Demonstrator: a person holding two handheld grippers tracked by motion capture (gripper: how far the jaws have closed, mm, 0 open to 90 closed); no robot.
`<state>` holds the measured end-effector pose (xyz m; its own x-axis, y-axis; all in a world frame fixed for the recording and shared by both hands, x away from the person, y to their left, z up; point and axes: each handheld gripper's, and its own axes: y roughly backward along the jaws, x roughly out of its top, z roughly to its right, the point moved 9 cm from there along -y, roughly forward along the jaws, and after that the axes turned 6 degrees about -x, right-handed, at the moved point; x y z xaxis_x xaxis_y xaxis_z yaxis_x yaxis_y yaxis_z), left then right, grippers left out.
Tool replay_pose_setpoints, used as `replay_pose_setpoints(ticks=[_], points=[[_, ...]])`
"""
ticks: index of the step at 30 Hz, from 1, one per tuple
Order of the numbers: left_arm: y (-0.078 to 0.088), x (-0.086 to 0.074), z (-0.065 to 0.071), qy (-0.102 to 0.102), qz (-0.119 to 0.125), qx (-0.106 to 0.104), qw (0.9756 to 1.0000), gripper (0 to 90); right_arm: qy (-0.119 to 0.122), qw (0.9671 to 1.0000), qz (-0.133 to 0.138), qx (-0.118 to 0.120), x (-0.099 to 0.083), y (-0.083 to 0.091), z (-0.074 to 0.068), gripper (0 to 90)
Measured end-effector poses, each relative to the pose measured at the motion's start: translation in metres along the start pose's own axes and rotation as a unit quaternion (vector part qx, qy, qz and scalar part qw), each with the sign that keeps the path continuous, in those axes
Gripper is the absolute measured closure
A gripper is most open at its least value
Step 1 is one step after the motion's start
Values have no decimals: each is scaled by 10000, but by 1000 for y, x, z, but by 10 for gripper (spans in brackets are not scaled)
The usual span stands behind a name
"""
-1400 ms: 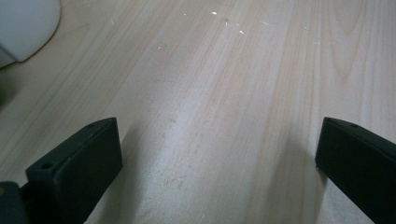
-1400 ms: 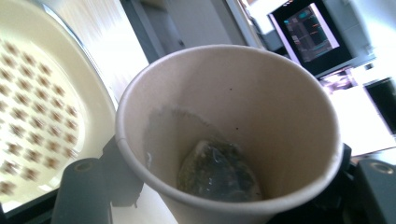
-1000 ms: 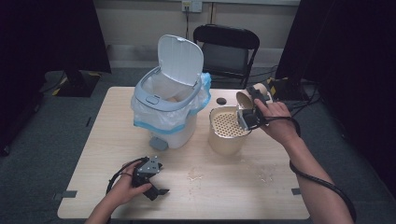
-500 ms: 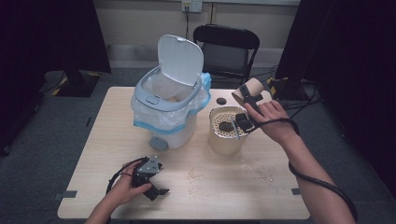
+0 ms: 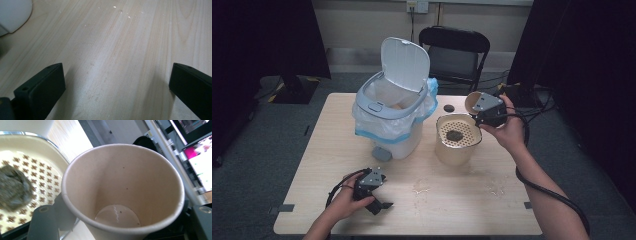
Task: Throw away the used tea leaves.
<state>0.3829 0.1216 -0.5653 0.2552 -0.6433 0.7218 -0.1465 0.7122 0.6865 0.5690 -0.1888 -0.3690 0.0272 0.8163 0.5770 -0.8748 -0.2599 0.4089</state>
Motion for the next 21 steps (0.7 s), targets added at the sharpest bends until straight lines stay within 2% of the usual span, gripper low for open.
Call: replay_pose_setpoints(ticks=[2, 4, 8, 12, 21], points=[[0, 0, 0, -2, -10, -4, 10000, 0, -267, 9994, -72, 193, -2, 0, -2, 282], [0, 0, 0, -3, 2, -26, 10000, 0, -486, 9984, -69, 279, -2, -1, -3, 282], [0, 0, 0, -5, 9, -36, 10000, 0, -940, 9944, -72, 486, 0, -2, -5, 282], [0, 0, 0, -8, 13, -35, 10000, 0, -1079, 9925, -61, 563, 2, -2, -6, 281], [0, 0, 0, -7, 12, -23, 10000, 0, -1200, 9908, 2, 631, 6, -1, -7, 280]])
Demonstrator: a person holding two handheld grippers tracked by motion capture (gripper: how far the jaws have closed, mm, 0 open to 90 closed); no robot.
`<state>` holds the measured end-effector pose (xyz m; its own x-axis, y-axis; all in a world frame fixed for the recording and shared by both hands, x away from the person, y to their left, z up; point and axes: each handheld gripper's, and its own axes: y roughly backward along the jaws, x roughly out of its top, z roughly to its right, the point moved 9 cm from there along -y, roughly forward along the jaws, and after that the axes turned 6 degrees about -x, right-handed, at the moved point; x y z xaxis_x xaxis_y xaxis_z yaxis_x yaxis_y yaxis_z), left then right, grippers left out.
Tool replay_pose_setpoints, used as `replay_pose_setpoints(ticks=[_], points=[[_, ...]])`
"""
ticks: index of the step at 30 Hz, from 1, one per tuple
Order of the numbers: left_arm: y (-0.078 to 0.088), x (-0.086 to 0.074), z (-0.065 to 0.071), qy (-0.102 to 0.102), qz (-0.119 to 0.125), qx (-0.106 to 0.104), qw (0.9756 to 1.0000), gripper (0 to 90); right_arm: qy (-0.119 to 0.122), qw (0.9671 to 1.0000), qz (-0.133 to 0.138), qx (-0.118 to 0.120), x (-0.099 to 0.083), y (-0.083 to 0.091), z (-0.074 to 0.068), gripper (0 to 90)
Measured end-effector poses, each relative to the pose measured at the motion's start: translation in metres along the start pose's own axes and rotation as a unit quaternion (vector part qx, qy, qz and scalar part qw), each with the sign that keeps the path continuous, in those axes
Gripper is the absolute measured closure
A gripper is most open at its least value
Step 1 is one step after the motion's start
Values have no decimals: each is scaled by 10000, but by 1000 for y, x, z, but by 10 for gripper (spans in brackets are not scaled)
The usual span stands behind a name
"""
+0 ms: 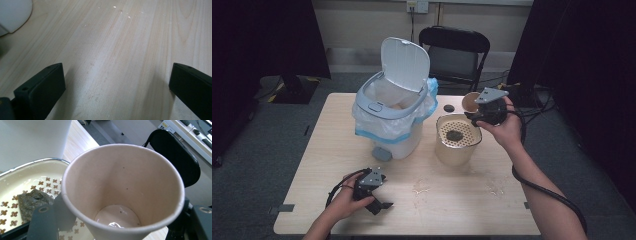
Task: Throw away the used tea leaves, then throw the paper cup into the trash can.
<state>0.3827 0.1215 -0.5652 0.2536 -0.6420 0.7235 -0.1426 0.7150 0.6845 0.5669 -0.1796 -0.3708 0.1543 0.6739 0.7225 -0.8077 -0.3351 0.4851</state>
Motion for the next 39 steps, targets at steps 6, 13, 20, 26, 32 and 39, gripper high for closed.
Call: replay_pose_setpoints(ticks=[6, 13, 20, 26, 32, 39], points=[[0, 0, 0, 1, -5, 22, 10000, 0, -101, 9999, 60, 58, 3, 2, -1, 279], [0, 0, 0, -11, -4, 27, 10000, 0, -251, 9993, 158, 216, 12, 3, -4, 277], [0, 0, -1, -13, -1, 31, 10000, 0, -352, 9985, 175, 387, 19, 2, -11, 275], [0, 0, -1, -15, -2, 30, 10000, 0, -460, 9974, 137, 535, 22, 1, -16, 274], [0, 0, -1, -13, -1, 30, 10000, 0, -470, 9969, 155, 619, 30, 2, -18, 273], [0, 0, -1, -12, -8, 28, 10000, 0, -499, 9961, 156, 704, 37, 3, -20, 273]])
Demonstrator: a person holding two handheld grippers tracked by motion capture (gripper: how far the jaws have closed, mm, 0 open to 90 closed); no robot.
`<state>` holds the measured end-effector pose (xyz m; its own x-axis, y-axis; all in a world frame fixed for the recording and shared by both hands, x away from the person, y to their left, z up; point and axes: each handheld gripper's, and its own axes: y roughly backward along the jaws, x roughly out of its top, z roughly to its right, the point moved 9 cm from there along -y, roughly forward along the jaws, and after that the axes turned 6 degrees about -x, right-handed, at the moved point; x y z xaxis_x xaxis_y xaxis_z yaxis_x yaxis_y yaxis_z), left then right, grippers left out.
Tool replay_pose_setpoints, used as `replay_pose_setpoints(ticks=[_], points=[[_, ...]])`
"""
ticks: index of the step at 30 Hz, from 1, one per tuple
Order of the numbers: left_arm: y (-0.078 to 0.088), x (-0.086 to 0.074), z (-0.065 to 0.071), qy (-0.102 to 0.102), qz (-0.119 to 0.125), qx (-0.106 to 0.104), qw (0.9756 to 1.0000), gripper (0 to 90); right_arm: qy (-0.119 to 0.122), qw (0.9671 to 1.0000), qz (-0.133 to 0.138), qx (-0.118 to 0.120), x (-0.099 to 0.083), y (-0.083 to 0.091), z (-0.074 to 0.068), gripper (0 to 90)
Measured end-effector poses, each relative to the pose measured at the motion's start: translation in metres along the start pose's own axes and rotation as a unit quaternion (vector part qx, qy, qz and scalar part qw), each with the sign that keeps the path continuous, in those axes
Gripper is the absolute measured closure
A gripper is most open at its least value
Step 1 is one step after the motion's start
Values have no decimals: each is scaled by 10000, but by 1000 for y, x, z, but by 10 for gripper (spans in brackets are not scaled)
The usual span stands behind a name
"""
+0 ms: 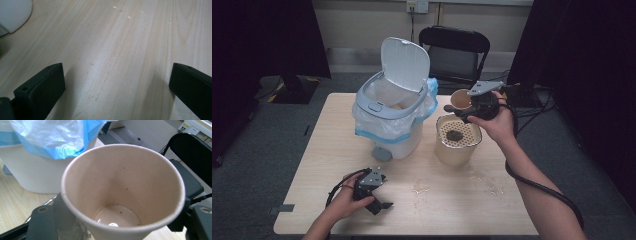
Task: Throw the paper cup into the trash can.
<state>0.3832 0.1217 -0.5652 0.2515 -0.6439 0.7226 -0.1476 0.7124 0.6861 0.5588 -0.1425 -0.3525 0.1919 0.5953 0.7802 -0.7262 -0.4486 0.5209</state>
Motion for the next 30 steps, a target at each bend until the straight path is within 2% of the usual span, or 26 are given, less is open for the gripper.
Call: replay_pose_setpoints(ticks=[8, 13, 30], points=[[0, 0, 0, 0, -7, -6, 10000, 0, 42, 10000, 19, 80, 8, 2, -4, 273], [0, 0, 0, 0, -7, -8, 10000, 0, -101, 9998, 50, 189, 14, 5, -6, 273], [0, 0, 0, -7, -14, -46, 10000, 0, -39, 9996, 79, 250, 33, 13, -8, 271]])
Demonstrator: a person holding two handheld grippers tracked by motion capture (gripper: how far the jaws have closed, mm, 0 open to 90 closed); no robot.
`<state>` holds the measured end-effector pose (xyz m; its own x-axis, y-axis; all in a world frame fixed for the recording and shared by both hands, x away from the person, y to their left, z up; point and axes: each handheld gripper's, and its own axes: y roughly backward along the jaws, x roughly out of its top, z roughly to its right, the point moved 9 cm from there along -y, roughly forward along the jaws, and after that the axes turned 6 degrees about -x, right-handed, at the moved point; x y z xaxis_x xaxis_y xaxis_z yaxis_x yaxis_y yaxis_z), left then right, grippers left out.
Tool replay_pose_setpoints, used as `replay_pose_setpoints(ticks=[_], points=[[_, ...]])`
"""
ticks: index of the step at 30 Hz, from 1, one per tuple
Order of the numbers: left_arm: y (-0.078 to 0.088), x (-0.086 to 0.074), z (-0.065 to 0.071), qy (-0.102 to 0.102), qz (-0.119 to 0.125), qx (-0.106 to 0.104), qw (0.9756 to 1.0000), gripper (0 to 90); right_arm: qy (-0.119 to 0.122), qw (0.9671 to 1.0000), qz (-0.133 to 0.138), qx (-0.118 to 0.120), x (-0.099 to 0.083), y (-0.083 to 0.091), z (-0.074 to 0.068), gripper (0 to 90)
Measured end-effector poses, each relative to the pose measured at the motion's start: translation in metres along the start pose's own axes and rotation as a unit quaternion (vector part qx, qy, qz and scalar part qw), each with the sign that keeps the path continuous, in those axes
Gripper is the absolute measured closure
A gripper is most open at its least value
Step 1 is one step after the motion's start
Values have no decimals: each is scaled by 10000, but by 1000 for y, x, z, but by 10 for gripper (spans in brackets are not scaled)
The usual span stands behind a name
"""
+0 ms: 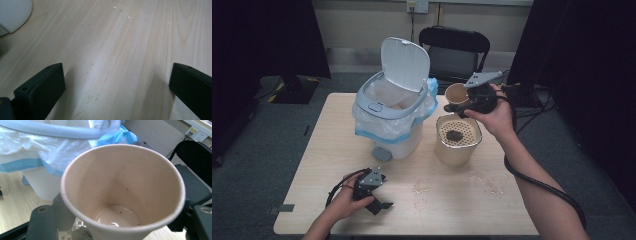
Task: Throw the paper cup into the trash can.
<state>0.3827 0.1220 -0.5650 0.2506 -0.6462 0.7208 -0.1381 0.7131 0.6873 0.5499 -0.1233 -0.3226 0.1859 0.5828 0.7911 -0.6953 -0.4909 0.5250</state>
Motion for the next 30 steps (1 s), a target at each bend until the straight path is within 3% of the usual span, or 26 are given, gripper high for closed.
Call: replay_pose_setpoints(ticks=[10, 30], points=[[0, 0, 0, -6, -10, 7, 10000, 0, -8, 9999, 47, 164, 12, 2, -10, 271], [0, 0, 0, -8, -7, 8, 10000, 0, -98, 9994, 78, 327, 34, 9, -11, 271]])
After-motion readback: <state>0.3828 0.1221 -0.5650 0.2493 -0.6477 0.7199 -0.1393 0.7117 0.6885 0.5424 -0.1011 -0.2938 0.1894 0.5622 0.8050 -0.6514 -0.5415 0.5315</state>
